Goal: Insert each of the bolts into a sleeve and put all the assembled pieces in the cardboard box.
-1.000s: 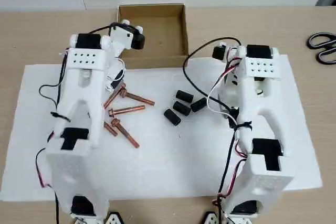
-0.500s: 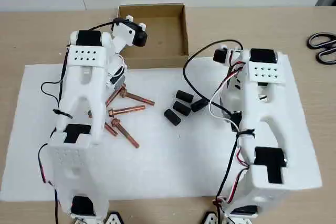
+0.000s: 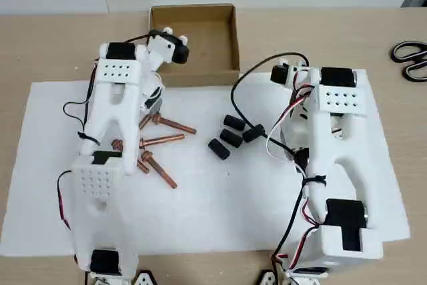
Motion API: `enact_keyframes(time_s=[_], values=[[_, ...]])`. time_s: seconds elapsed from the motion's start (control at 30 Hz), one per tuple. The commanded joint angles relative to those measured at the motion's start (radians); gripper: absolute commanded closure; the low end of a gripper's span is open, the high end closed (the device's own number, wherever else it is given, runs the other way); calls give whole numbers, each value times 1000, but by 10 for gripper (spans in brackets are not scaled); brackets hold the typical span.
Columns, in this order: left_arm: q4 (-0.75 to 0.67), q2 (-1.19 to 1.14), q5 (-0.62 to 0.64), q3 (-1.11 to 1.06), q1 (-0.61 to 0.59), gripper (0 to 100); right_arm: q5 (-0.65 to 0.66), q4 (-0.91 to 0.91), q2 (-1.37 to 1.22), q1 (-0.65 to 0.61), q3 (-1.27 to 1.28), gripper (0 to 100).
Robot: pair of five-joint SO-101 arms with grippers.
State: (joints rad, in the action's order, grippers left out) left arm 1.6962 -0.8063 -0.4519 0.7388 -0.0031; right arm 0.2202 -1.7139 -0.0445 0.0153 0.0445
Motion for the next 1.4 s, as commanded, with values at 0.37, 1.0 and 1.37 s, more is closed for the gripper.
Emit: enact_keyframes(time_s=[0.37, 1.0, 1.37], values=[[2, -130, -5, 154, 0, 920, 8, -16, 48, 10, -3, 995], [49, -147, -5, 186, 3, 994, 3, -16, 51, 8, -3, 995], [58, 49, 110, 292, 6, 994, 3, -24, 147, 4, -6, 995]])
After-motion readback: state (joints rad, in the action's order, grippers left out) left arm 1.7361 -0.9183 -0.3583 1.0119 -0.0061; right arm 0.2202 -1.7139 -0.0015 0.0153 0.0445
